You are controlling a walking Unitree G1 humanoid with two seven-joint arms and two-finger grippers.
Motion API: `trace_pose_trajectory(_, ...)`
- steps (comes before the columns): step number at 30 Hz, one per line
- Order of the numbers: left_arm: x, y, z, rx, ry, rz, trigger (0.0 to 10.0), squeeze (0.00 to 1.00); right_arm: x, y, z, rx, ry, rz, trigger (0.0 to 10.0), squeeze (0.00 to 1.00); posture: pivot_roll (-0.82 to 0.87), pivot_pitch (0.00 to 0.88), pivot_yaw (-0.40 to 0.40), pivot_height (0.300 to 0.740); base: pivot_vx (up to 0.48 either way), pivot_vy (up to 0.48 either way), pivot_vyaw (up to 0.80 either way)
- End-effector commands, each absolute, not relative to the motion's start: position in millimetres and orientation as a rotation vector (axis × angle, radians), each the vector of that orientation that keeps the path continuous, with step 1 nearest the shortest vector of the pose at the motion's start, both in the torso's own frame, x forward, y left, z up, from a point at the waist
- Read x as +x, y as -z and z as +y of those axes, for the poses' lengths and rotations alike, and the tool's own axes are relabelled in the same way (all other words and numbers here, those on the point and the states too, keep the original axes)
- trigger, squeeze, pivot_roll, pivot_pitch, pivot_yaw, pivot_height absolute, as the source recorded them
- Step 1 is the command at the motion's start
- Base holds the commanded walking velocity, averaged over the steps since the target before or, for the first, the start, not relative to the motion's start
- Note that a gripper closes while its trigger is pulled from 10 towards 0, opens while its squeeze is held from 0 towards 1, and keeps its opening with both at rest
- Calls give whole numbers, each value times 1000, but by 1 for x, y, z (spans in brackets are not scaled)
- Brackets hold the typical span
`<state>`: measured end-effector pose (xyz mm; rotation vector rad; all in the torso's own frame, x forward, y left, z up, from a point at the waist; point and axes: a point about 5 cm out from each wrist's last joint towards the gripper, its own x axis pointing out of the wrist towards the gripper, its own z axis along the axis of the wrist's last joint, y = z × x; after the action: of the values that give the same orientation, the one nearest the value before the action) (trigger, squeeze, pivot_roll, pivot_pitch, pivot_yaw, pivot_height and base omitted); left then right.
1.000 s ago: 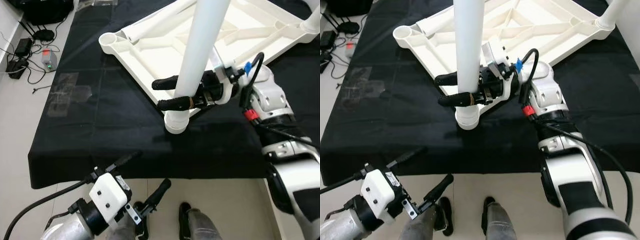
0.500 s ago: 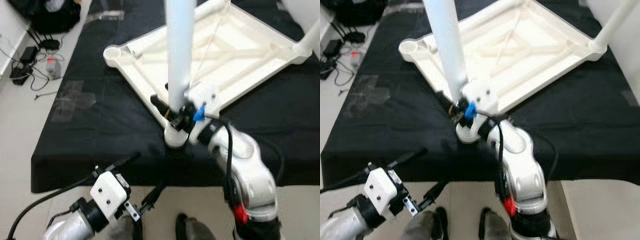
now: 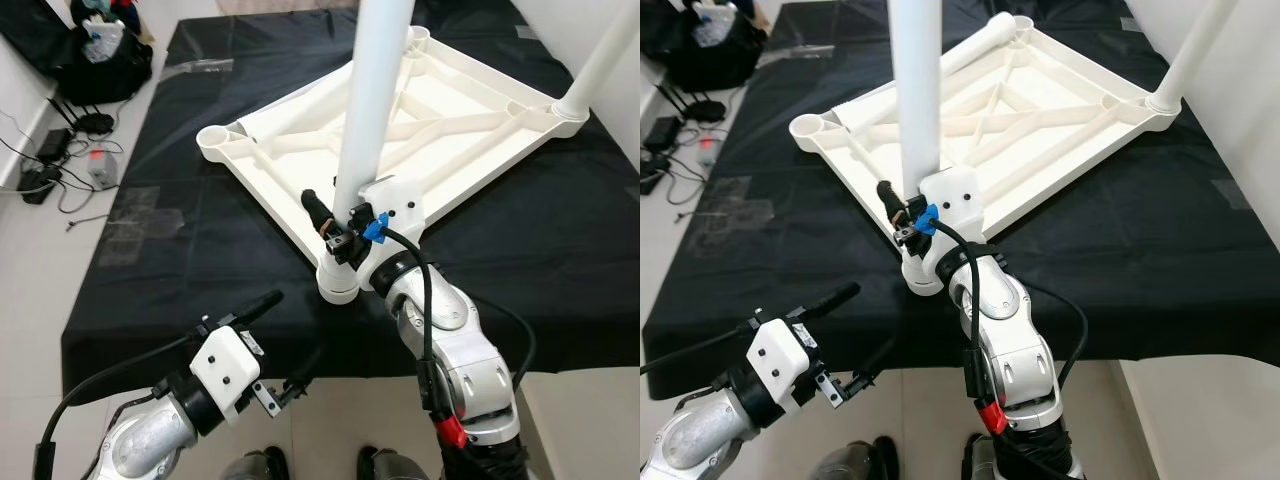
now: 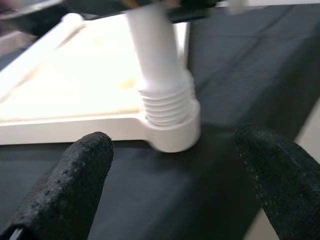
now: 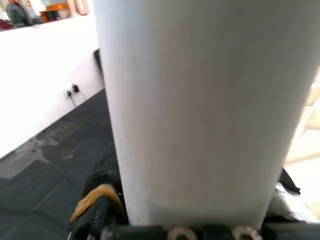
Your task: Building children table
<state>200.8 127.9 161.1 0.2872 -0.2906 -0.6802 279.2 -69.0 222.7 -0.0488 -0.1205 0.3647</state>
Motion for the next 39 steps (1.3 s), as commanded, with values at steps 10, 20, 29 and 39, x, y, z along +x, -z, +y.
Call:
trace_pose_trajectory(10, 208, -154, 136, 311, 653, -272, 10000, 0, 283, -170, -78, -100, -267, 118, 10000, 0, 45, 171, 55, 740, 0, 0, 0)
trace_pose_trajectory(20, 236, -196, 161, 300, 465, -387, 10000, 0, 286, -169, -79, -99, -208, 85, 10000, 0, 49, 167, 64, 740, 0, 0, 0)
trace_pose_trajectory(29, 266, -287, 135, -167, 736, -516, 10000, 0, 286, -167, -76, -97, -208, 71, 10000, 0, 40, 151, 78, 740, 0, 0, 0)
trace_pose_trajectory(39, 258, -344, 116, -242, 1259, -536, 10000, 0, 285, -167, -70, -95, -223, 57, 10000, 0, 39, 144, 78, 740, 0, 0, 0)
